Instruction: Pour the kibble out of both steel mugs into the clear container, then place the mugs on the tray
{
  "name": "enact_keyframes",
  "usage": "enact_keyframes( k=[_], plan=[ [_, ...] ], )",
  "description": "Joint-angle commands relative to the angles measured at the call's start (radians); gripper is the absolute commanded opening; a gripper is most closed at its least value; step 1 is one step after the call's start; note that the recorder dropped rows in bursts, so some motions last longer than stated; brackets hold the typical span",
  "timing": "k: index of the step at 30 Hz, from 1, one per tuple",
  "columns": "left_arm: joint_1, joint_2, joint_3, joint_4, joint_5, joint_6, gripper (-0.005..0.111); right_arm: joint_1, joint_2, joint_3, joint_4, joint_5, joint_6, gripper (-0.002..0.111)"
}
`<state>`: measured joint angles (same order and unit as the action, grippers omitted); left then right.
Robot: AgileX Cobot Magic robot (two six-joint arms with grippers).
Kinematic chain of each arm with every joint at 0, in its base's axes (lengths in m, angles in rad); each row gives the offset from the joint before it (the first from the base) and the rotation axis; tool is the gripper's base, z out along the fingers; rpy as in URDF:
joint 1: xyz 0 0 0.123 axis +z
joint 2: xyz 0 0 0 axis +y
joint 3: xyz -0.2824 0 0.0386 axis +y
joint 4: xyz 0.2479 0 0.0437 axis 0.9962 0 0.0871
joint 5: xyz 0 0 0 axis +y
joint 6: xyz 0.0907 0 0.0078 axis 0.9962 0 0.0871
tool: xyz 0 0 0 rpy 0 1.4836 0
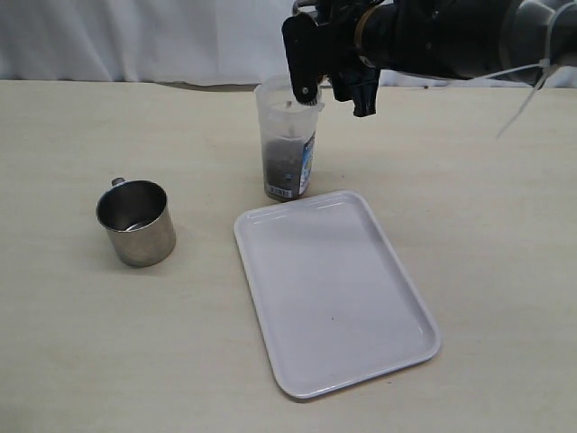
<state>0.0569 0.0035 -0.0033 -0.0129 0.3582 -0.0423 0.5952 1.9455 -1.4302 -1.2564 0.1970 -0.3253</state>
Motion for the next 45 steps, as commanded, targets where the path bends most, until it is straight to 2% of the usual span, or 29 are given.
enact_keyframes(
  k=[1, 45],
  plan=[
    [-0.005, -0.003, 0.003, 0.002, -0.009, 0.001, 0.0, 0.001, -0.007, -0.01, -0.015, -0.043, -0.023, 0.005],
    [-0.005, -0.003, 0.003, 0.002, -0.01, 0.001, 0.0, 0.001, -0.007, -0.01, -0.019, -0.076, -0.241, 0.005]
  ],
)
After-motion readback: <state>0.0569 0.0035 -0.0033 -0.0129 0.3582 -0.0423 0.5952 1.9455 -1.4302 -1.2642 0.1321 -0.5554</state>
